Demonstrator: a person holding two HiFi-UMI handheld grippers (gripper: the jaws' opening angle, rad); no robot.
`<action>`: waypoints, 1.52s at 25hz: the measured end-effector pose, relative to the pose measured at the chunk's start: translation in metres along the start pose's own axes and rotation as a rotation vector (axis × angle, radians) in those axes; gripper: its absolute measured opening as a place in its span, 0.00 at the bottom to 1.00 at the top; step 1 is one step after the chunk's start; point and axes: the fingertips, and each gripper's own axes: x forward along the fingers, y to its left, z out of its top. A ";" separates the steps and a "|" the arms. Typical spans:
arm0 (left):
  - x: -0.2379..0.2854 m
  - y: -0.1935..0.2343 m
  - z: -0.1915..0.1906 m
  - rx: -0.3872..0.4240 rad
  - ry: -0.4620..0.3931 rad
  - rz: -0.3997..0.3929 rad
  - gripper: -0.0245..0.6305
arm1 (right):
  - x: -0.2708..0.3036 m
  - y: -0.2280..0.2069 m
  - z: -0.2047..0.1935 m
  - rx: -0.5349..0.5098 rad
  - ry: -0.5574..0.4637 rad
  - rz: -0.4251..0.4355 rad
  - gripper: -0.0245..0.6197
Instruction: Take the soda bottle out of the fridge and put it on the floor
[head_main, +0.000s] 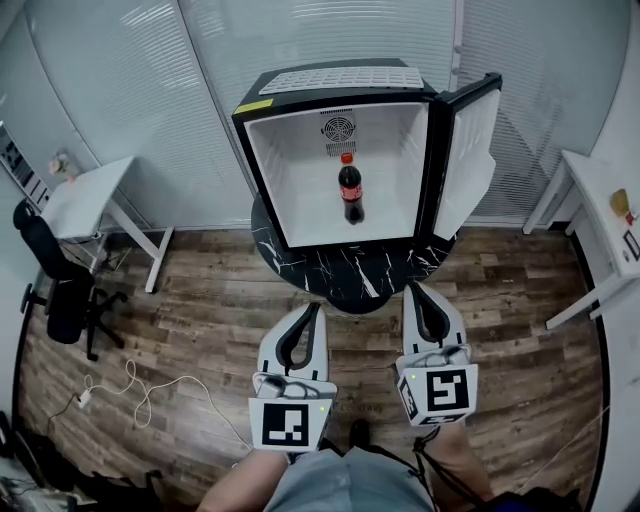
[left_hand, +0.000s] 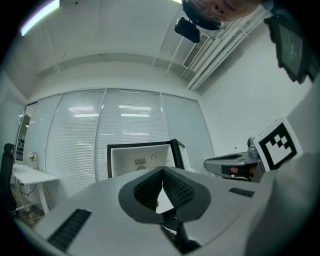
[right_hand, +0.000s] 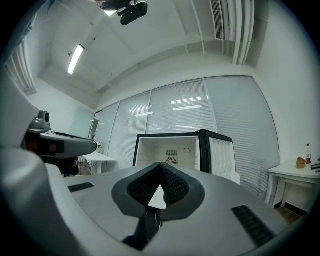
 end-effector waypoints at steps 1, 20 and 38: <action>0.006 0.002 0.000 0.004 0.000 0.007 0.06 | 0.006 -0.002 0.000 0.000 -0.001 0.006 0.06; 0.150 0.080 -0.053 -0.037 0.040 0.021 0.06 | 0.165 -0.030 -0.037 -0.019 0.057 0.031 0.06; 0.276 0.146 -0.049 -0.014 -0.039 -0.098 0.06 | 0.304 -0.040 -0.001 -0.091 -0.007 -0.014 0.06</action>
